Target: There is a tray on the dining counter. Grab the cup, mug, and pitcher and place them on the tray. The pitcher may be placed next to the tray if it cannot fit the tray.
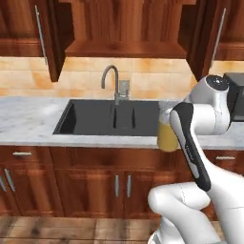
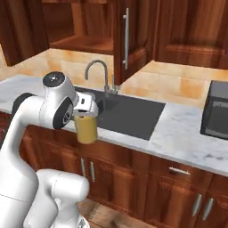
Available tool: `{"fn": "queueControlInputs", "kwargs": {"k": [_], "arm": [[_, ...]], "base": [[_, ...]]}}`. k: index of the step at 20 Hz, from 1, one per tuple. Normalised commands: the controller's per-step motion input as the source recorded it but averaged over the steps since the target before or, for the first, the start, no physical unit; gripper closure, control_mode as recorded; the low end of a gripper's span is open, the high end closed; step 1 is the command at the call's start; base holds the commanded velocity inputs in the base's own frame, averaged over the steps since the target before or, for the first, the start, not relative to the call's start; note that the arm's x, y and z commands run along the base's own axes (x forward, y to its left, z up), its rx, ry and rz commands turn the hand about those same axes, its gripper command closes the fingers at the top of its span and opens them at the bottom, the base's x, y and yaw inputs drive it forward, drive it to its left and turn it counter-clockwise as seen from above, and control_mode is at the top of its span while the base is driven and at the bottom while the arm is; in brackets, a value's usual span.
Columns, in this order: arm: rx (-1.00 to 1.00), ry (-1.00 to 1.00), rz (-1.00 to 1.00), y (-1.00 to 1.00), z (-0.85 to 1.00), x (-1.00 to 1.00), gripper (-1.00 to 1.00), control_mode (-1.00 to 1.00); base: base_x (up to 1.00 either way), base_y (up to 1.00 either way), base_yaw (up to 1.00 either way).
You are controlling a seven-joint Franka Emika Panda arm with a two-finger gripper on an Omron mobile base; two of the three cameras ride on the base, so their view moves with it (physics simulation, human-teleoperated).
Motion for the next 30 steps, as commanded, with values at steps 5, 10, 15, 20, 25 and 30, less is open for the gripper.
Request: {"fn": "queueControlInputs", "kwargs": {"k": [5, 10, 15, 20, 25, 30], "arm": [[0.0, 0.0, 0.0, 0.0, 0.0, 0.0, 1.0, 1.0], [0.0, 0.0, 0.0, 0.0, 0.0, 0.0, 1.0, 1.0], [0.0, 0.0, 0.0, 0.0, 0.0, 0.0, 1.0, 1.0], [0.0, 0.0, 0.0, 0.0, 0.0, 0.0, 1.0, 1.0], [0.0, 0.0, 0.0, 0.0, 0.0, 0.0, 1.0, 1.0], [0.0, 0.0, 0.0, 0.0, 0.0, 0.0, 1.0, 1.0]], "base": [[-0.04, 0.61, 0.9], [0.09, 0.46, 0.84], [0.44, 0.27, 0.76], [0.74, 0.16, 0.7], [1.0, 0.02, 0.55], [1.0, 0.0, 0.45]]}}
